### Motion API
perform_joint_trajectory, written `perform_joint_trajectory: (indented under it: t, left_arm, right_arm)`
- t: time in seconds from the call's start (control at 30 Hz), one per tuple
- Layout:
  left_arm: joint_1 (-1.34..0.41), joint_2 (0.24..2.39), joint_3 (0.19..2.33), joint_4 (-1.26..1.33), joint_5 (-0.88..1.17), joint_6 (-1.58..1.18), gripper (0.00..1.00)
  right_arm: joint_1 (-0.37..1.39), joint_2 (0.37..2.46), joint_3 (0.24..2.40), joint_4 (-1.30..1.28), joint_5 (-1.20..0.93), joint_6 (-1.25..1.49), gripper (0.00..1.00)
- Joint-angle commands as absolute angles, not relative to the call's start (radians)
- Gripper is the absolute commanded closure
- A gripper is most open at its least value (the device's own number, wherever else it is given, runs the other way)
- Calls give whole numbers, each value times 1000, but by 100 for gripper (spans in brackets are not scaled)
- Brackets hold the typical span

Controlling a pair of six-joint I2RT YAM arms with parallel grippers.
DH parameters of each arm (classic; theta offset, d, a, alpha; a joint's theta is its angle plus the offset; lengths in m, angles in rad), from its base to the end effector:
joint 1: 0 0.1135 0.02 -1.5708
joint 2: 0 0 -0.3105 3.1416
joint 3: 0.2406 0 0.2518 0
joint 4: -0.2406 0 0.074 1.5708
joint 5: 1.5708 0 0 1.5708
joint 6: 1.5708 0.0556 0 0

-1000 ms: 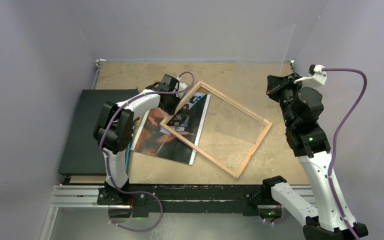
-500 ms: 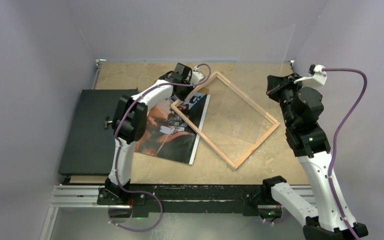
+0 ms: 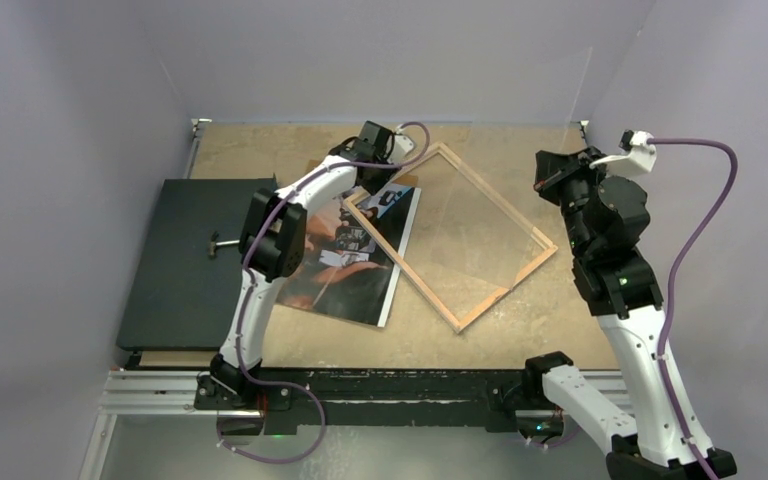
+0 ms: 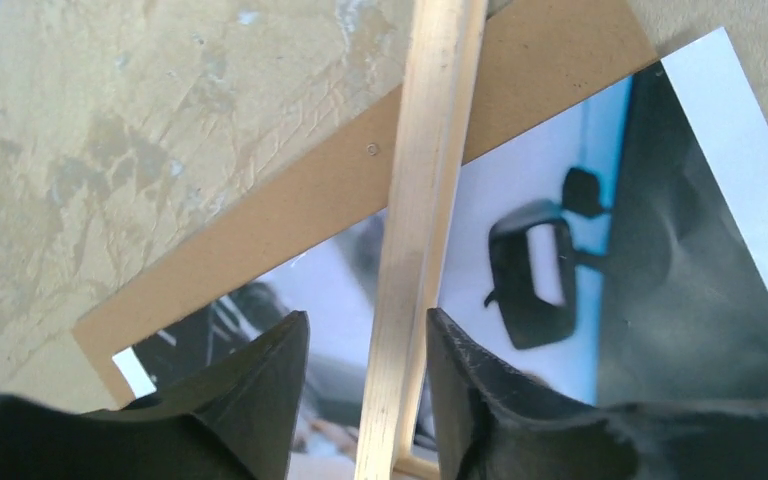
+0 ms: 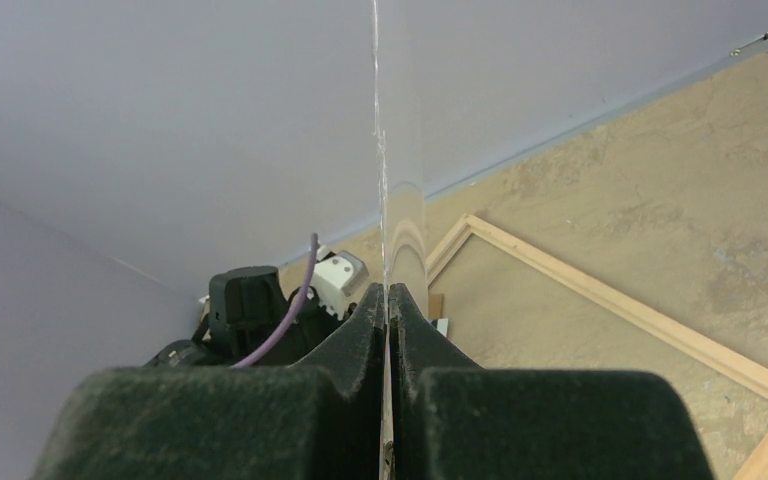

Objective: Put the photo into the frame
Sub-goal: Adjust the photo frame at the center of the board.

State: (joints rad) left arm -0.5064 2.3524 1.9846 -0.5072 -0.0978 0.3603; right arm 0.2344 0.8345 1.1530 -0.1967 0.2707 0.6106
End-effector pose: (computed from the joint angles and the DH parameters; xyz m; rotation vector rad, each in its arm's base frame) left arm 0.5023 -0.2724 0.2027 0.9855 2.2331 0.0545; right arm 0.1509 0.0207 0.4926 0.4921 1.3877 0.4935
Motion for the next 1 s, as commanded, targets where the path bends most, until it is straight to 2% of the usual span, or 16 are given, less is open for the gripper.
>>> perform_joint_trajectory:
  t: [0.0,0.13,0.17,0.27,0.33,0.43,0.87,0.97]
  left_arm:
    - [-502,2213,2038,-588,-137,168,49]
    - [-499,2024,1911,-628,-186,-88,19]
    - [-493,1980,1863,-643,-177,-155,17]
    - [-486,1858,1674,-630,-112,-323,16]
    - [-485,1830,1586,-608,-65,-415,10]
    - [-486,1851,1527,-611,-28,-516,8]
    - [-511,2082,1613,-637,-26,-604,3]
    - [-515,2103,1626,-631,-5,-606,6]
  right_arm:
    - [230,813,1162,-143,286,617,100]
    - [231,813,1160,-136,290,613,100]
    - [232,813,1159,-135,289,612,100]
    - [231,809,1150,-132,288,614,100]
    - [232,804,1140,-126,286,618,100]
    - [232,802,1141,-129,281,622,100]
    - [232,778,1128,-144,284,634,100]
    - [231,780,1134,-148,282,633,100]
